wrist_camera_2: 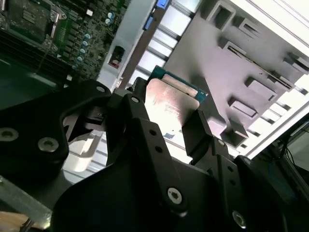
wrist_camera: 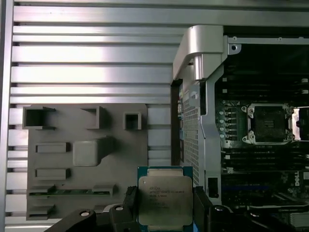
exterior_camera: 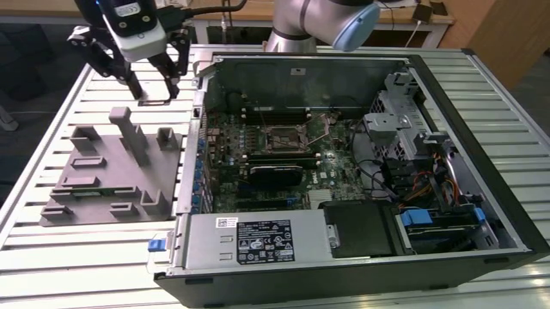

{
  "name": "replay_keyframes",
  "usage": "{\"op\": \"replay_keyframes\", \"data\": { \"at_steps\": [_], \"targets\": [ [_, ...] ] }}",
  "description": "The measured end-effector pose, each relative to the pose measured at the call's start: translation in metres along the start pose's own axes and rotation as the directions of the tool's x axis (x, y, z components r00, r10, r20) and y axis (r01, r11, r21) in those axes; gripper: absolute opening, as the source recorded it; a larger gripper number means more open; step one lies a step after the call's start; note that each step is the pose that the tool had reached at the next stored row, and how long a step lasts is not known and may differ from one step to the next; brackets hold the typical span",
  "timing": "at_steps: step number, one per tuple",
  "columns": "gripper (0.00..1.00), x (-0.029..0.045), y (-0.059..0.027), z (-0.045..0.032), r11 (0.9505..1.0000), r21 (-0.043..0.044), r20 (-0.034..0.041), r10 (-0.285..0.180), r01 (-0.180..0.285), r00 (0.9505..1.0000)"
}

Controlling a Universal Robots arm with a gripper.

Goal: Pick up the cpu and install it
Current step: 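Pick up the cpu and move it towards the insertion slot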

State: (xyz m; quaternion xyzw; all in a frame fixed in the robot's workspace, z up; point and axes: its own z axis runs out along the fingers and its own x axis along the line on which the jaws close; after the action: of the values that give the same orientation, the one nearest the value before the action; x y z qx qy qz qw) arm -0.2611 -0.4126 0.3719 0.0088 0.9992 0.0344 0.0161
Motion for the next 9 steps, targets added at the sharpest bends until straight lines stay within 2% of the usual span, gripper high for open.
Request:
{"op": "replay_keyframes", "data": {
  "at_steps": [9],
  "targets": [
    [0.54,-0.0343,0.0006,0.0012,1.0000,0.0000,-0.0007,0.000,0.000,1.0000]
  ]
}}
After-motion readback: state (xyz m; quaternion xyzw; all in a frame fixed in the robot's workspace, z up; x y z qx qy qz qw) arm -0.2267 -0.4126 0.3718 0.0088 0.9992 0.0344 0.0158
